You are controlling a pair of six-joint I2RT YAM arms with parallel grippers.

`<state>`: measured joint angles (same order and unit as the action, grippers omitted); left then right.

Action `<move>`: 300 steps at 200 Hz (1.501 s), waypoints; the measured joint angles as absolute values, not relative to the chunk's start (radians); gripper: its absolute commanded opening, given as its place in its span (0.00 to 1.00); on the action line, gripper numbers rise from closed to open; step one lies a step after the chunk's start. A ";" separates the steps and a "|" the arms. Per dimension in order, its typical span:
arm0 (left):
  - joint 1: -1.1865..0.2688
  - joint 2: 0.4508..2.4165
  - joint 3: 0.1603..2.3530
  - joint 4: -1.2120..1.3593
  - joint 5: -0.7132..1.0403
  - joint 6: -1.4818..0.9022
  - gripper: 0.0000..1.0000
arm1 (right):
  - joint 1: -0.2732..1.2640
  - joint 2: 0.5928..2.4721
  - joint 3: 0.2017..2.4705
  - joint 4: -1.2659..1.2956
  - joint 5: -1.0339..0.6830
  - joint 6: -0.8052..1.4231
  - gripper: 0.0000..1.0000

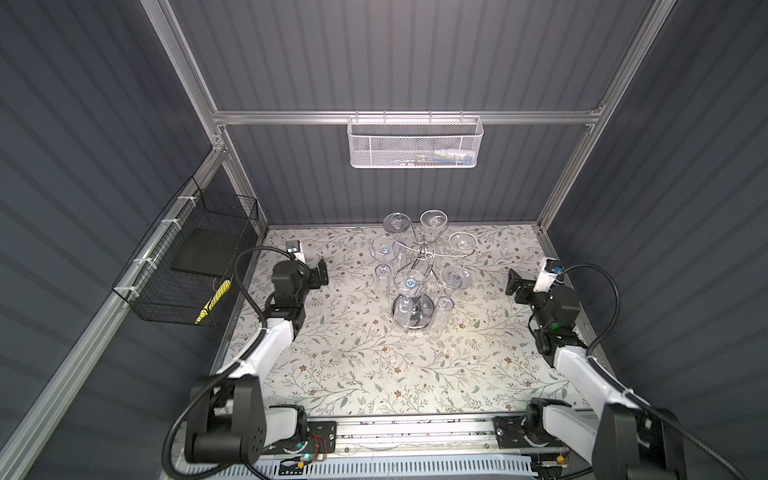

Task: Take the wine glass off the wine glass rack
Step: 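Raise both grippers and point them toward the glass rack, then advance the left gripper to a flute's stem on the rack while the right gripper waits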

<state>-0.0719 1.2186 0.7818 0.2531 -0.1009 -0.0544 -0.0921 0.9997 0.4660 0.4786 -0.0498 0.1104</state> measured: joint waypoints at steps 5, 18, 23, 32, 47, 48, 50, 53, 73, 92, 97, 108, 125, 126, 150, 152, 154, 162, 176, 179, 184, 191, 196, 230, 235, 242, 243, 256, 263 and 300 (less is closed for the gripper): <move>-0.072 1.184 0.816 0.216 -0.087 -0.065 1.00 | -0.090 0.960 0.502 0.425 -0.044 0.119 0.99; -0.072 1.096 0.884 0.118 -0.042 -0.105 1.00 | -0.086 0.871 0.593 0.290 -0.040 0.144 0.99; -0.072 1.072 0.901 0.085 -0.026 -0.119 1.00 | -0.085 0.841 0.634 0.230 -0.041 0.157 0.99; -0.072 1.030 0.930 0.024 0.017 -0.158 0.99 | -0.085 0.802 0.707 0.134 -0.045 0.178 0.99; -0.072 0.998 0.967 -0.054 0.094 -0.225 0.98 | -0.085 0.772 0.833 -0.026 -0.065 0.218 0.99; -0.072 0.996 0.971 -0.064 0.105 -0.234 0.98 | -0.085 0.772 0.839 -0.033 -0.066 0.220 0.99; -0.072 0.996 0.974 -0.070 0.112 -0.240 0.98 | -0.085 0.771 0.859 -0.058 -0.071 0.227 0.99; -0.072 0.994 0.982 -0.087 0.133 -0.263 0.98 | -0.085 0.770 0.883 -0.086 -0.079 0.235 0.99; -0.072 0.997 1.000 -0.140 0.264 -0.392 0.94 | -0.085 0.776 1.013 -0.252 -0.157 0.293 0.99; -0.072 1.003 1.000 -0.148 0.397 -0.532 0.92 | -0.083 0.792 1.071 -0.365 -0.266 0.351 0.99; -0.073 1.003 1.000 -0.143 0.429 -0.572 0.92 | -0.081 0.796 1.077 -0.387 -0.291 0.366 0.99; -0.083 1.002 1.000 -0.133 0.482 -0.639 0.92 | -0.074 0.802 1.084 -0.431 -0.348 0.403 0.99; -0.111 0.989 1.000 -0.126 0.530 -0.723 0.92 | -0.061 0.814 1.084 -0.485 -0.411 0.452 0.99; -0.113 0.988 1.000 -0.125 0.532 -0.726 0.92 | -0.059 0.814 1.084 -0.490 -0.415 0.455 0.99; -0.200 0.967 1.000 -0.082 0.575 -0.825 0.92 | -0.039 0.816 1.089 -0.549 -0.463 0.512 0.99; -0.208 0.966 1.000 -0.078 0.579 -0.830 0.92 | -0.038 0.816 1.090 -0.552 -0.466 0.514 0.99; -0.216 0.966 1.000 -0.074 0.582 -0.838 0.92 | -0.036 0.817 1.092 -0.558 -0.469 0.517 0.99; -0.242 0.967 1.000 -0.064 0.589 -0.860 0.91 | -0.030 0.820 1.100 -0.570 -0.479 0.530 0.99; -0.276 0.973 1.000 -0.055 0.602 -0.901 0.89 | -0.020 0.824 1.113 -0.584 -0.488 0.549 0.99; -0.279 0.974 1.000 -0.054 0.603 -0.908 0.88 | -0.018 0.825 1.114 -0.585 -0.488 0.553 0.99; -0.281 0.976 0.997 -0.046 0.603 -0.927 0.88 | -0.015 0.825 1.116 -0.587 -0.490 0.558 0.99; -0.282 0.977 0.990 -0.028 0.603 -0.952 0.87 | -0.010 0.825 1.119 -0.592 -0.491 0.566 0.99; -0.282 0.976 0.982 -0.011 0.603 -0.972 0.86 | -0.007 0.824 1.120 -0.594 -0.492 0.570 0.99; -0.286 0.990 0.923 0.095 0.604 -1.085 0.79 | 0.011 0.821 1.120 -0.594 -0.490 0.595 0.99; -0.289 0.996 0.920 0.104 0.604 -1.094 0.79 | 0.015 0.820 1.120 -0.595 -0.490 0.598 0.99; -0.292 1.004 0.920 0.111 0.606 -1.104 0.78 | 0.017 0.820 1.120 -0.595 -0.490 0.603 0.99; -0.293 1.005 0.920 0.113 0.606 -1.106 0.78 | 0.018 0.819 1.120 -0.595 -0.490 0.603 0.99; -0.301 1.013 0.919 0.121 0.607 -1.119 0.75 | 0.025 0.817 1.120 -0.594 -0.489 0.610 0.99; -0.303 1.013 0.919 0.121 0.607 -1.122 0.73 | 0.028 0.814 1.120 -0.594 -0.487 0.614 0.99; -0.307 1.012 0.919 0.123 0.607 -1.128 0.71 | 0.039 0.803 1.120 -0.594 -0.479 0.628 0.99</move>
<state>-0.3073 1.0119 0.9188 0.1230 0.6071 -1.1282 0.0391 0.8028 1.1198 -0.5938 -0.4786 0.6285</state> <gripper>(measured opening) 0.718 0.989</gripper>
